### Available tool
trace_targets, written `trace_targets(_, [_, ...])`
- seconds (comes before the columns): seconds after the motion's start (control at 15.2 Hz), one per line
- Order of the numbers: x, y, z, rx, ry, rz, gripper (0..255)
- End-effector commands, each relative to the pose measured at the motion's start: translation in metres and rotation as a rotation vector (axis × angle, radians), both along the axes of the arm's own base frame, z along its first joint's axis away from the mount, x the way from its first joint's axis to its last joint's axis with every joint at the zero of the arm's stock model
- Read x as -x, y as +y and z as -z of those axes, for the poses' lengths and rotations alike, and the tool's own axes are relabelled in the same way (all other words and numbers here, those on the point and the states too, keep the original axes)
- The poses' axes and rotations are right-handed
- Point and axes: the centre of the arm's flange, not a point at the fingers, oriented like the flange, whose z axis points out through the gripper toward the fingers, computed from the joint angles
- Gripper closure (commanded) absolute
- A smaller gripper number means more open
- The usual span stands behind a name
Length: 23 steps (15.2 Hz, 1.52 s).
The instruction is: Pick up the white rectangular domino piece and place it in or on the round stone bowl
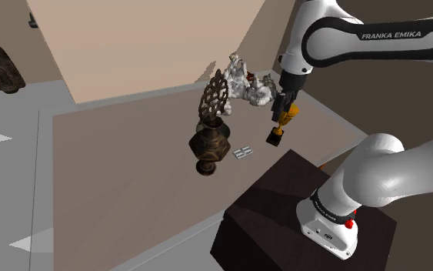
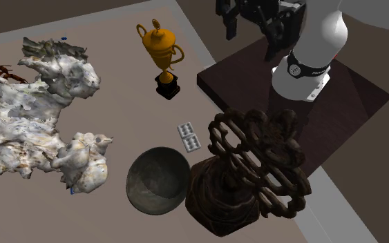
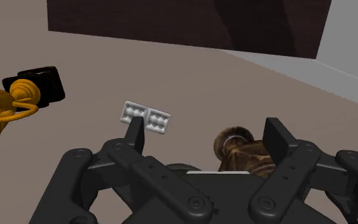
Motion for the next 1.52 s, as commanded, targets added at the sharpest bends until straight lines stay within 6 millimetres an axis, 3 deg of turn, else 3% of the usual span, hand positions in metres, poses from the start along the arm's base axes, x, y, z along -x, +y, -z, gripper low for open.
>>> trace_targets(0.0, [-0.003, -0.006, 0.023, 0.002, -0.015, -0.095, 0])
trace_targets(0.79, [-0.038, -0.036, 0.168, 0.011, -0.085, -0.626, 0])
trace_targets(1.45, [-0.083, -0.044, 0.287, 0.019, -0.144, -1.069, 0])
